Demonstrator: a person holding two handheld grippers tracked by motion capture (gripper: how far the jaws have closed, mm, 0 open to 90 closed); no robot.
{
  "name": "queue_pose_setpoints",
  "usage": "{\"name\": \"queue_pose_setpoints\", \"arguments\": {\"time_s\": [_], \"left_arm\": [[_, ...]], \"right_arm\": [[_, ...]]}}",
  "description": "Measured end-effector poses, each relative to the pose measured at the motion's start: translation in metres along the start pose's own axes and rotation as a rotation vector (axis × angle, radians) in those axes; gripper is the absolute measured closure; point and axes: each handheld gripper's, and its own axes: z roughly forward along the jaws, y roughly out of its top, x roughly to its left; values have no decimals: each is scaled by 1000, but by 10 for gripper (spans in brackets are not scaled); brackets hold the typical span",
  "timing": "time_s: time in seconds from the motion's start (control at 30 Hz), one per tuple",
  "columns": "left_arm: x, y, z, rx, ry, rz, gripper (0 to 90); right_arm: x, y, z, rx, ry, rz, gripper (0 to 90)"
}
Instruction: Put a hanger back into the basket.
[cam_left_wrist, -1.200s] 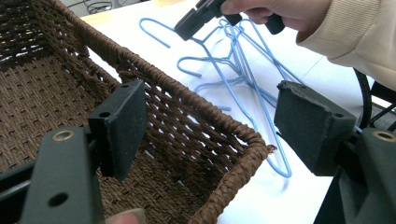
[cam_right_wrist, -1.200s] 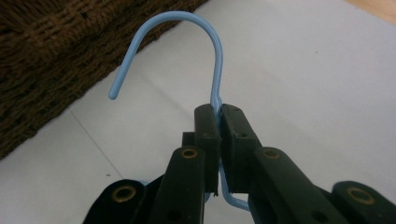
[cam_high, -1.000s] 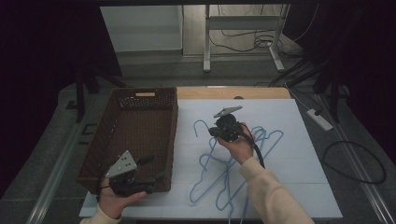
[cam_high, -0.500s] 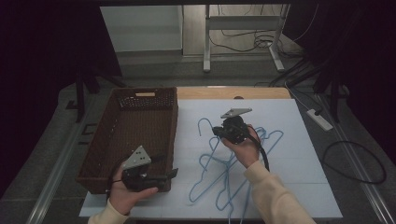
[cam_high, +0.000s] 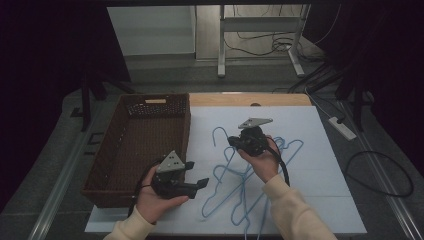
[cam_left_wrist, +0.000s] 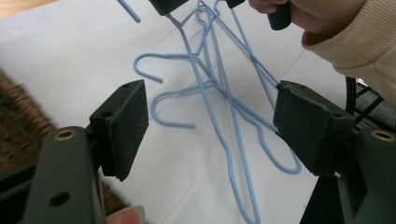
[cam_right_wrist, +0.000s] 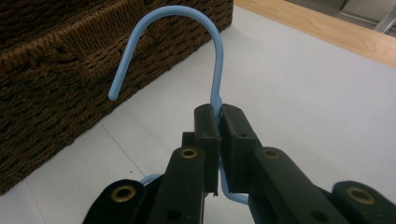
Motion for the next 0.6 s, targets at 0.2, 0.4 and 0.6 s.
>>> {"name": "queue_pose_setpoints", "arguments": {"time_s": [0.2, 0.4, 0.6], "left_arm": [[-6, 8, 19, 31, -16, 10, 267], [-9, 12, 35, 73, 0, -3, 271], [-14, 15, 51, 118, 18, -7, 294]], "right_arm": [[1, -2, -6, -21, 4, -1, 861], [1, -5, -11, -39, 12, 3, 860], [1, -7, -16, -56, 14, 4, 860]]}}
